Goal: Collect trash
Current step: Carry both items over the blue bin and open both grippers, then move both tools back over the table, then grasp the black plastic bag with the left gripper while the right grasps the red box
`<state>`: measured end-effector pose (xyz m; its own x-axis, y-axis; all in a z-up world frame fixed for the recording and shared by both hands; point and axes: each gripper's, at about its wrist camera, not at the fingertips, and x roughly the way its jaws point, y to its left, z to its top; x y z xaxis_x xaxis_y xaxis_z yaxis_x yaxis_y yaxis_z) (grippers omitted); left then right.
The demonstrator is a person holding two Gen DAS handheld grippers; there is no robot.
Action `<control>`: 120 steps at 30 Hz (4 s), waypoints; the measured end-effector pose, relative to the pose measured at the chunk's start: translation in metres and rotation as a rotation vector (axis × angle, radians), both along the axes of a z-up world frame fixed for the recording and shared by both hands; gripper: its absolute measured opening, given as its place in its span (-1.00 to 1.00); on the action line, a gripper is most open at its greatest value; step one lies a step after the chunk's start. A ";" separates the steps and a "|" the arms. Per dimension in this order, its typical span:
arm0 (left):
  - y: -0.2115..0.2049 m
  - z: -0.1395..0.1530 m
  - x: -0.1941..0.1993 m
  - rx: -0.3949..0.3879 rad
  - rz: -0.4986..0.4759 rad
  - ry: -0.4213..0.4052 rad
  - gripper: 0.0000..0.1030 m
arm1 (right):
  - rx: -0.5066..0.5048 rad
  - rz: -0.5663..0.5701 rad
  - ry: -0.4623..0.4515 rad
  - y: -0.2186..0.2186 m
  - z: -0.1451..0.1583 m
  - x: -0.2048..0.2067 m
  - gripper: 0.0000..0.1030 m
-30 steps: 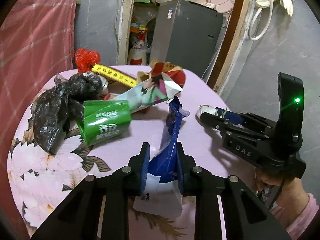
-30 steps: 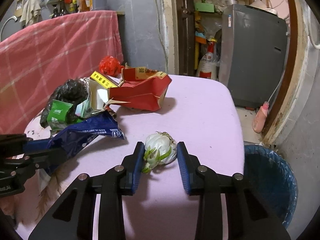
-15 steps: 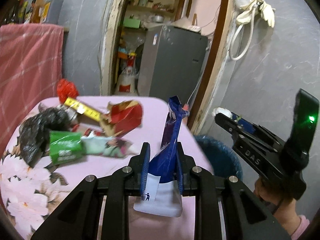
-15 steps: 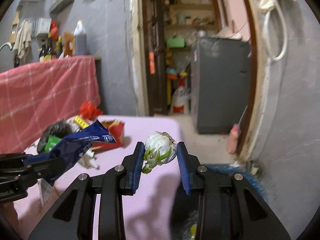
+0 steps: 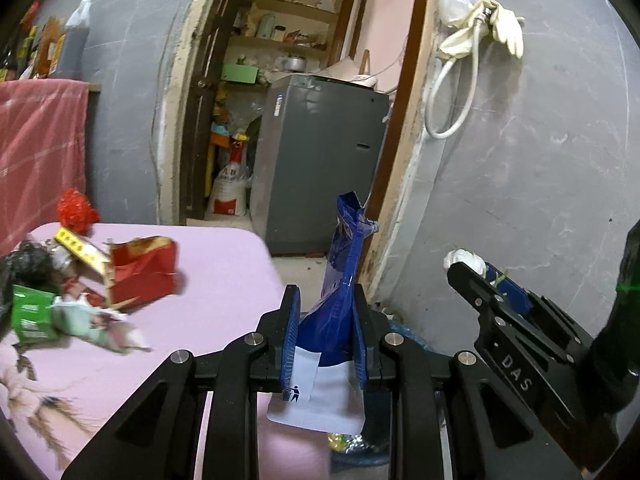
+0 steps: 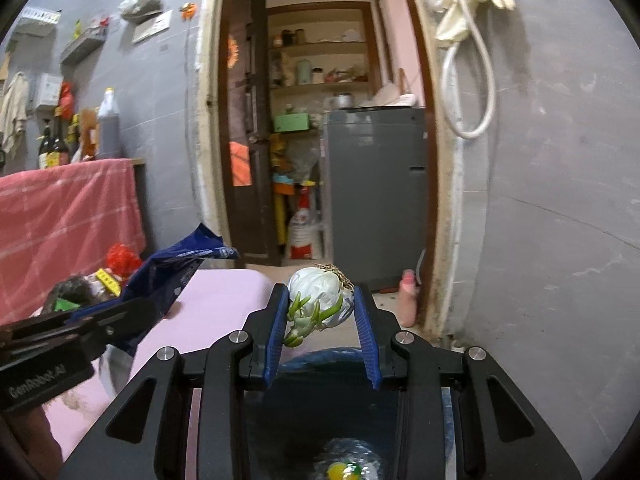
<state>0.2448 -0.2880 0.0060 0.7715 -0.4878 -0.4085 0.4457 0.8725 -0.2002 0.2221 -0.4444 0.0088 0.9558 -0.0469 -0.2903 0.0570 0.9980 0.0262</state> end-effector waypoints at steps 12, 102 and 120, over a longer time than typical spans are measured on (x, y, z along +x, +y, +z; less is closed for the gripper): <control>-0.052 -0.036 0.028 0.078 -0.050 0.131 -0.61 | 0.079 -0.068 0.113 -0.053 -0.034 0.003 -0.39; 0.307 -0.021 0.062 0.050 0.504 0.194 0.94 | -0.052 0.331 0.265 0.188 -0.012 0.128 1.00; 0.282 -0.029 0.095 0.057 0.309 0.258 0.73 | 0.016 0.386 0.560 0.191 -0.046 0.187 0.58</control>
<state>0.3400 -0.0065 -0.0228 0.7471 -0.2199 -0.6272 0.1023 0.9705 -0.2185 0.4092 -0.2532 -0.0374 0.6084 0.2759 -0.7442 -0.2944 0.9492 0.1113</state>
